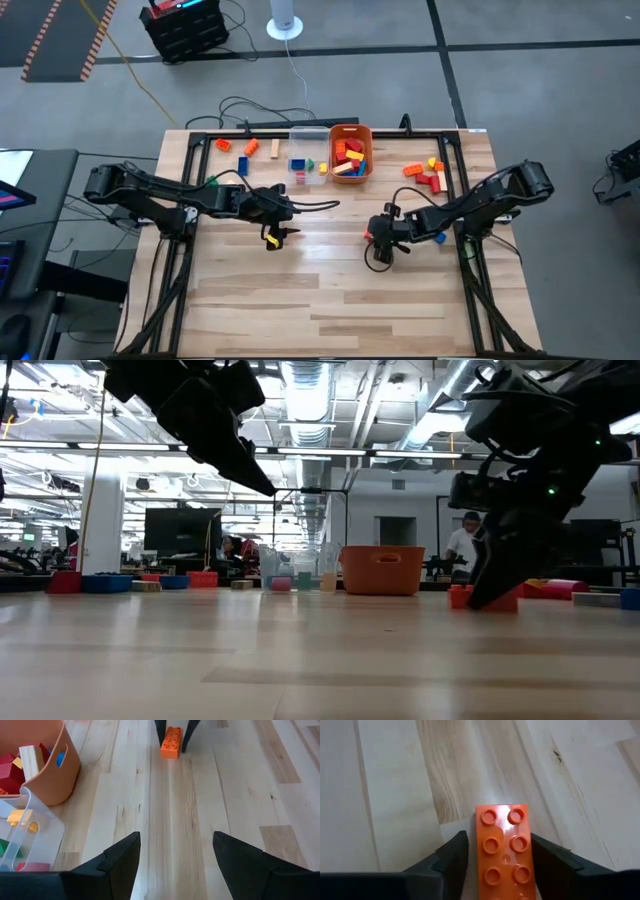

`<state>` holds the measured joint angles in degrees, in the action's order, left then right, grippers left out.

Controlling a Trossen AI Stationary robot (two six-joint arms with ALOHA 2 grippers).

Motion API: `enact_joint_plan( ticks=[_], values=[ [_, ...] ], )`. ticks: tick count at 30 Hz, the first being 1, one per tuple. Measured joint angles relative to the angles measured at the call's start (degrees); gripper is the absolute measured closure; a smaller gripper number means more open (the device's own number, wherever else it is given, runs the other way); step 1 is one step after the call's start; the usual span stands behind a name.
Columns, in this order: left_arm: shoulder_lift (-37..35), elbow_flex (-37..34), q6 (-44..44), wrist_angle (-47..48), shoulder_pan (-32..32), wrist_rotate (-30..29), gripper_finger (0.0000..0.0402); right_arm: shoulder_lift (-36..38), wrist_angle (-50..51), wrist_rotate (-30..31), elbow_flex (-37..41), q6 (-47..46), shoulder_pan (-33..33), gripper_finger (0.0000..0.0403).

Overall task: Sort blocks by size
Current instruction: Put the orange rectangle game piece into the orange bin

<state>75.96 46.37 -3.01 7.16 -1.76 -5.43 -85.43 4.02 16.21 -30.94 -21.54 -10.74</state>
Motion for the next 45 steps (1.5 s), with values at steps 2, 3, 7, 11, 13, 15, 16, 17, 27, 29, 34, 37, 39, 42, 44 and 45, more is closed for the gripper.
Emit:
enact_joint_plan(
  ticks=[2,3,7,11,13,15,16,17,27,29,34,37,39,42,44,45],
  values=[
    [0.0,0.0,-0.7,0.0,0.0,0.0,0.0159,0.0,-0.3,0.0,0.0,0.4,0.0,0.0212],
    [0.0,0.0,-1.4,0.0,0.0,-0.5,0.0159,0.0,-0.4,0.0,0.0,0.4,0.0,0.0226],
    [-2.8,0.0,-4.0,2.5,0.0,-5.2,0.0159,0.0,-0.6,0.0,0.0,0.4,1.0,0.0241],
    [-7.7,-1.7,-5.7,1.0,0.4,-7.1,0.0159,0.0,-0.8,0.5,-1.6,1.9,2.8,0.0241],
    [-10.5,-4.1,-7.8,-1.8,1.2,-7.2,0.0159,0.1,-1.2,2.4,-3.6,4.0,4.3,0.0241],
    [-12.6,-6.9,-10.4,-5.5,2.9,-7.3,0.0159,0.2,-1.5,5.5,-6.3,6.5,6.7,0.0239],
    [-13.6,-8.3,-11.4,-8.4,4.0,-7.5,0.0159,0.2,-1.4,6.3,-7.8,8.0,8.1,0.0235],
    [-14.3,-9.5,-12.2,-10.5,5.1,-7.7,0.0159,0.2,-1.2,6.3,-9.6,9.7,9.9,0.0231],
    [-19.3,-12.6,-7.4,-8.1,12.3,-8.3,0.0159,0.0,-4.0,6.4,-23.1,20.0,26.9,0.0226],
    [-19.7,-12.6,-6.2,-5.3,12.8,-9.7,0.0159,-0.1,-3.9,6.1,-23.1,19.5,30.3,0.0211],
    [-19.7,-12.6,-3.5,-2.6,14.2,-14.1,0.0159,-0.2,-3.4,-2.6,-23.1,17.2,36.6,0.0161],
    [-19.6,-12.6,-2.0,-2.6,14.8,-14.5,0.0159,0.6,0.5,-2.9,-23.1,18.5,37.8,0.0146],
    [-19.7,-12.6,-1.4,-2.3,14.8,-14.6,0.0159,2.1,5.1,-1.8,-23.1,20.8,39.0,0.0144],
    [-19.6,-12.6,-1.3,-1.6,14.7,-14.6,0.0159,3.7,15.0,-1.7,-23.1,24.4,41.6,0.0144],
    [-19.6,-12.6,-1.4,-1.7,14.8,-14.6,0.0159,3.7,22.0,-2.9,-23.1,26.0,43.3,0.0144],
    [-19.6,-12.6,-1.5,-1.8,14.7,-14.6,0.0159,3.5,25.0,-3.7,-23.1,26.2,44.1,0.0144]
  ],
)
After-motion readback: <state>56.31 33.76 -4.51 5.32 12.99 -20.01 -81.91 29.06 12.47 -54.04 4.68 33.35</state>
